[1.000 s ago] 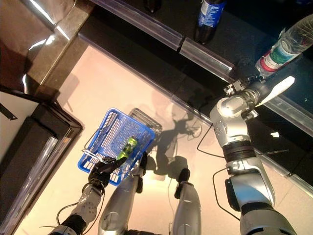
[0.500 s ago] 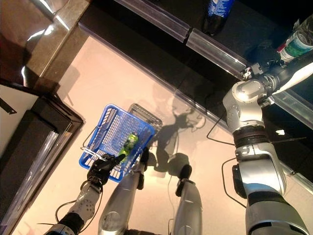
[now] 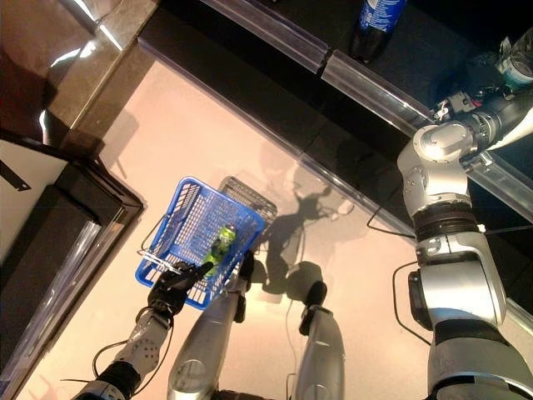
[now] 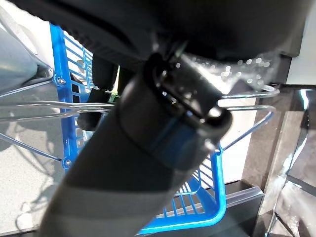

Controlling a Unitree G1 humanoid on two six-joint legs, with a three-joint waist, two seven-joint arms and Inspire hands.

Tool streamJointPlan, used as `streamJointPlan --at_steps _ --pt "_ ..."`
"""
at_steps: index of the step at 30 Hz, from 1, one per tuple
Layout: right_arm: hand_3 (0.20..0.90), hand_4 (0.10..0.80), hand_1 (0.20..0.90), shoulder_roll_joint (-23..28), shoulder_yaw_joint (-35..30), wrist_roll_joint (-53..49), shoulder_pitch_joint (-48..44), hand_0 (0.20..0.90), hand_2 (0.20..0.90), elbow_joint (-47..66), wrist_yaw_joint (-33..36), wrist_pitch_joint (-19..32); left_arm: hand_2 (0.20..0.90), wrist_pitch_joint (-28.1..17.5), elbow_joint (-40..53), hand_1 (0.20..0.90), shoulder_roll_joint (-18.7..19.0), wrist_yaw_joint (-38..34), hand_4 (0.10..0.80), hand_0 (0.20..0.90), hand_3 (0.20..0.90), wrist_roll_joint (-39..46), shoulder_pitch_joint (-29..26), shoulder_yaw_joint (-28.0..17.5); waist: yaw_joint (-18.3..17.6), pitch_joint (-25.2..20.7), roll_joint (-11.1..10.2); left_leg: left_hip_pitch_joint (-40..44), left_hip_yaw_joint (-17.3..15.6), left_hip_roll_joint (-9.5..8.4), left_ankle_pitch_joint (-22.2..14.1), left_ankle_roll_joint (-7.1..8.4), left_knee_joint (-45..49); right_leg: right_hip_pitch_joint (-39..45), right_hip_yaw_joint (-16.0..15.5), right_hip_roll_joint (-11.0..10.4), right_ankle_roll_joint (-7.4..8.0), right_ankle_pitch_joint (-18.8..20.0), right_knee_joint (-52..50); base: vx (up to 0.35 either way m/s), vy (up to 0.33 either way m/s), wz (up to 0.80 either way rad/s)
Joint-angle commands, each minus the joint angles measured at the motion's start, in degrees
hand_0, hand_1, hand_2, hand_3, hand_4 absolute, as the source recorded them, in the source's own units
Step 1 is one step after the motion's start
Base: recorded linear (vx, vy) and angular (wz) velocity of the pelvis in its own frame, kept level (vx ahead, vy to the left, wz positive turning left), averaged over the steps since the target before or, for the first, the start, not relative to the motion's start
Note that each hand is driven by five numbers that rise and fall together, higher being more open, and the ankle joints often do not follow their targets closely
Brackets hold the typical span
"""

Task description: Pick up the drink and place into the basket.

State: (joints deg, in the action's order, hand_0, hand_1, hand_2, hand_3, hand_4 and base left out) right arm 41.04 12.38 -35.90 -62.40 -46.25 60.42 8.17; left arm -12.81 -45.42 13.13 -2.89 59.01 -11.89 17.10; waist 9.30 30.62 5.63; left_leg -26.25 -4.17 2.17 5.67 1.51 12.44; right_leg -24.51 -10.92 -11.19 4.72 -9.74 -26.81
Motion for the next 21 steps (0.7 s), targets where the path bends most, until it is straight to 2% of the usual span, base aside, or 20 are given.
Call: streamJointPlan --at_steps 1,4,13,18,21 --pt "0.2 0.1 0.3 10.0 3.7 0.9 -8.2 0.3 0.3 2.7 -0.5 5.4 0.3 -2.4 1.6 0.3 6.2 1.3 0.1 0.3 0.2 -0.8 8.8 2.2 1.1 -0.8 0.6 0.2 2.3 -2.56 -6.0 -0.79 3.9 -1.1 -4.3 -0.6 -0.7 5.3 2.1 -0.066 0.0 0.0" --pt "0.2 0.1 0.3 10.6 2.3 -1.4 -7.3 0.3 0.3 1.4 -1.3 8.6 0.3 -3.6 1.6 0.3 6.5 1.9 0.1 0.3 0.2 0.1 9.0 1.5 1.0 -0.8 0.5 0.9 2.3 -2.42 -6.2 -0.51 4.2 -0.3 -4.6 -0.2 -1.24 4.3 1.2 -0.044 -0.004 0.0" --pt "0.2 0.1 0.3 12.7 -2.5 1.1 -1.7 0.3 0.3 6.4 -4.6 9.0 0.3 -5.0 3.6 0.3 7.5 2.3 0.1 0.3 0.2 1.7 9.3 -1.2 0.6 -0.8 0.1 4.6 2.8 -2.31 -6.3 0.23 4.5 3.5 -6.1 0.6 -2.84 1.7 -1.1 -0.07 -0.023 0.02" --pt "0.2 0.1 0.3 12.4 -6.6 4.9 5.1 0.3 0.3 18.6 -7.4 6.7 0.3 -6.3 5.9 0.3 6.9 2.8 0.1 0.3 0.2 1.6 10.4 -3.4 0.0 -2.6 -0.5 7.0 3.1 -1.57 -5.7 1.21 3.3 6.1 -6.9 1.4 -3.61 0.6 -0.9 -0.08 -0.03 0.02" --pt "0.2 0.1 0.3 10.0 -10.2 8.2 11.4 0.3 0.3 29.5 -9.7 4.6 0.3 -6.9 6.8 0.3 6.0 3.1 0.1 0.3 0.2 0.4 11.9 -5.8 -0.6 -4.2 -1.1 8.9 3.0 -0.77 -5.2 2.01 2.3 8.4 -7.1 2.3 -4.04 -0.1 0.0 -0.062 -0.04 0.03"
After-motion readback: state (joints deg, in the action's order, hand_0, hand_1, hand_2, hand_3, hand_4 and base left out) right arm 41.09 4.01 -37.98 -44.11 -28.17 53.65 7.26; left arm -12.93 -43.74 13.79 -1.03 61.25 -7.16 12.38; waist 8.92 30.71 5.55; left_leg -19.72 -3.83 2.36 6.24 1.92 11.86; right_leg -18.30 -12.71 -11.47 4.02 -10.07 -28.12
